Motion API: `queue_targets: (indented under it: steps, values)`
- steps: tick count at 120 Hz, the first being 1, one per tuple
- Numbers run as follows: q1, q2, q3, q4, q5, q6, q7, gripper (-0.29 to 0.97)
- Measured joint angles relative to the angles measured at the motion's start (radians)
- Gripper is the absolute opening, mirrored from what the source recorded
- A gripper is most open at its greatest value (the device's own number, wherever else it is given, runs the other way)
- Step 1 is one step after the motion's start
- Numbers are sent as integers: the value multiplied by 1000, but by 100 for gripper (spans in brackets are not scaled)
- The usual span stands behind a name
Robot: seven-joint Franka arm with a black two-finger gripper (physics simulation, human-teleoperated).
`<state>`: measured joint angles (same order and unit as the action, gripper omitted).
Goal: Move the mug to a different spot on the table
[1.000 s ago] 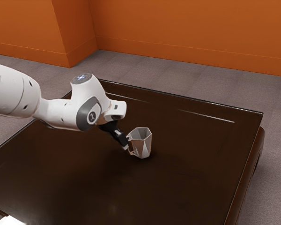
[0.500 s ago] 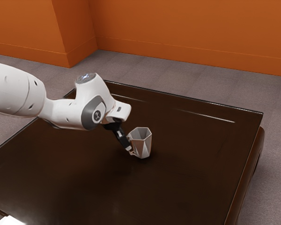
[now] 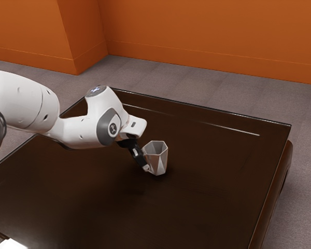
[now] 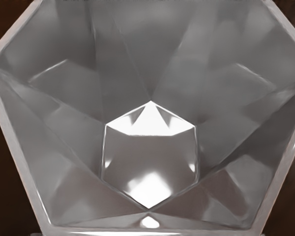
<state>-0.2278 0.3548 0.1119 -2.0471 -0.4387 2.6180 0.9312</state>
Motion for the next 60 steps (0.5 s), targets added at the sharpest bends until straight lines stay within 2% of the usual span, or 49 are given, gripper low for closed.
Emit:
queue_targets:
  steps: [8, 23, 44, 60]
  values:
    - [-1, 4, 0, 0, -6, 1, 8, 41]
    - [-3, 8, 0, 0, -10, 2, 14, 17]
    - [-7, -7, 3, -2, -5, 8, 6, 10]
    - [-4, -85, 3, -57, -2, 12, 0, 5]
